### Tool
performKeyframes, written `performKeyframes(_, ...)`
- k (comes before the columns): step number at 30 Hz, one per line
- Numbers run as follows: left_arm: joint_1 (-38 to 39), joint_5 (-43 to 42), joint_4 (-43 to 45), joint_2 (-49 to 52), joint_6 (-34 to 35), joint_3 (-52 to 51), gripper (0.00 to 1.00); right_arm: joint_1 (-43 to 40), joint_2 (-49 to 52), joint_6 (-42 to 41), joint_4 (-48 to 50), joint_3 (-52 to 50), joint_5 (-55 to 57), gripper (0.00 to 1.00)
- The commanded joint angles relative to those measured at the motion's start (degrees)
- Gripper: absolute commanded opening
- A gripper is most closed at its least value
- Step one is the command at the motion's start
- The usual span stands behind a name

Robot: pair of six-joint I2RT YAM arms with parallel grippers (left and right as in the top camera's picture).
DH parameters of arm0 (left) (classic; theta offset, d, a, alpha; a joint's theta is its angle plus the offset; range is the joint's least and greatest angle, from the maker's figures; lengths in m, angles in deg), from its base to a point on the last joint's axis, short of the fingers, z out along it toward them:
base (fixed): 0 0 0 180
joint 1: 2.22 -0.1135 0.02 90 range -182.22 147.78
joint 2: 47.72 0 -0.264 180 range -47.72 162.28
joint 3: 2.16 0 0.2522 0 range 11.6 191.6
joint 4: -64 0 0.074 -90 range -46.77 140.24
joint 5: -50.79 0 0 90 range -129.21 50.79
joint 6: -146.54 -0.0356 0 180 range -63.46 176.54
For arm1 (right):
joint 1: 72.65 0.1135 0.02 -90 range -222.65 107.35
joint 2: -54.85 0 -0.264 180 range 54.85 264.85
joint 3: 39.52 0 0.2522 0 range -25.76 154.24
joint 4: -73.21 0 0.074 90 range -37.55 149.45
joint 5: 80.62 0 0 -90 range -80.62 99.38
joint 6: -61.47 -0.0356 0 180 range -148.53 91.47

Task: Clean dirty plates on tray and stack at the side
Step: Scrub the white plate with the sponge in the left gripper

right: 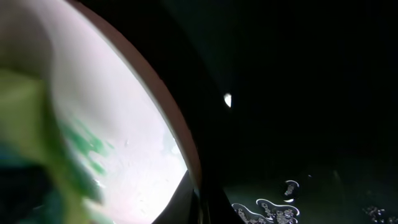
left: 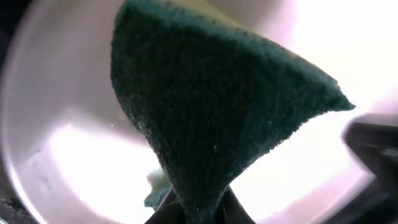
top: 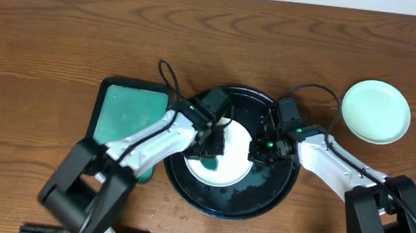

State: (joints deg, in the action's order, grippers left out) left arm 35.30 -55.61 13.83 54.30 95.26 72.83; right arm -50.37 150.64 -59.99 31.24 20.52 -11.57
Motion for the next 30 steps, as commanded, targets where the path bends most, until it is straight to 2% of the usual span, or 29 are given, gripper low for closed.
performKeyframes(1,-0.20,-1.20,-1.49,3.72,2.99,1.27,0.07,1.36,2.38,-1.99,1.20,-0.39,0.96,0.01)
performKeyframes(9,-0.13,-23.15,5.40,6.99,3.02,1.27,0.07,1.36,2.38,-1.99,1.20,-0.39,-0.17,0.01)
performKeyframes(12,-0.13,-26.77,8.55,7.30,4.48,1.27,0.07,1.36,2.38,-1.99,1.11,-0.39,-0.39,0.01)
performKeyframes(20,-0.22,-25.70,19.19,10.60,6.82,1.27,0.07,1.36,2.38,-2.38,-1.11,-0.39,-0.52,0.01)
performKeyframes(23,-0.42,-19.78,22.45,12.96,5.81,1.27,0.07,1.33,2.36,-2.38,-1.86,-0.39,-0.55,0.01)
performKeyframes(27,-2.73,-7.61,19.12,14.03,1.64,1.27,0.07,1.36,2.36,-2.38,-3.43,-0.39,-1.09,0.01)
performKeyframes(30,-6.12,-6.69,16.22,14.03,1.36,1.27,0.07,1.36,2.36,-2.36,-3.89,-0.39,-1.64,0.01)
